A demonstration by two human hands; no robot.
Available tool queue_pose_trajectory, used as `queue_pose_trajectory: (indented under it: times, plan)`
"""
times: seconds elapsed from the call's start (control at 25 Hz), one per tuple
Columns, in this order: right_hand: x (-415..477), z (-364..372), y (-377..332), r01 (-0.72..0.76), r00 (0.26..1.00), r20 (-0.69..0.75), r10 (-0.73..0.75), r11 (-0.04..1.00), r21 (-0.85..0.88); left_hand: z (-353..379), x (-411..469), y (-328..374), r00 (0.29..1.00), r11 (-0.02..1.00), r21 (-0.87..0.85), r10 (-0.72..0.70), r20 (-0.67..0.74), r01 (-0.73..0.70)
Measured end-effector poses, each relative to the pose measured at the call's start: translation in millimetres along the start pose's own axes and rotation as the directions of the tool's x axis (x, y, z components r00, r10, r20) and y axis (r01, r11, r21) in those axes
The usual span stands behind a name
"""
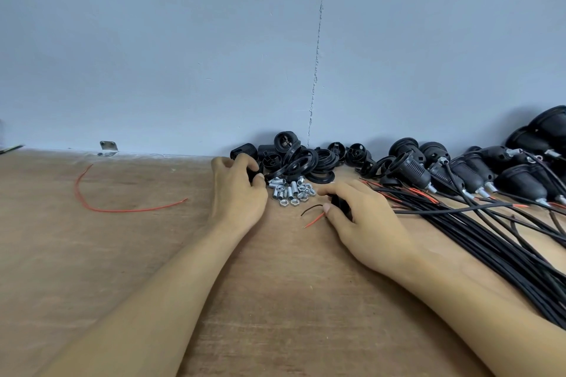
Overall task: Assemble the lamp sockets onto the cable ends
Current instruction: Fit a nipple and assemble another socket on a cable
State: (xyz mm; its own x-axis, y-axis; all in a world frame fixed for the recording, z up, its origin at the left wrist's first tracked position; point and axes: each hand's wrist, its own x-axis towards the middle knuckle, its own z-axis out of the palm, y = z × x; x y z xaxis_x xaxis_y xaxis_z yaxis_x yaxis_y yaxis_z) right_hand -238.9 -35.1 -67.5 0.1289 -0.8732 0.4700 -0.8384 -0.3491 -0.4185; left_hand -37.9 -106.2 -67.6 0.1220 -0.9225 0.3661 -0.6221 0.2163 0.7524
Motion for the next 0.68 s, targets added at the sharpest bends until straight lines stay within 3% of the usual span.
queue_pose_trajectory:
  times: [0.68]
  plan:
    - [-0.1,-0.8,0.4,-0.013,1.0,0.017,0.013,1.0,0.004,-1.8,3.7,-6.7,0.993,0.992,0.084,-0.087,-0.076,0.093]
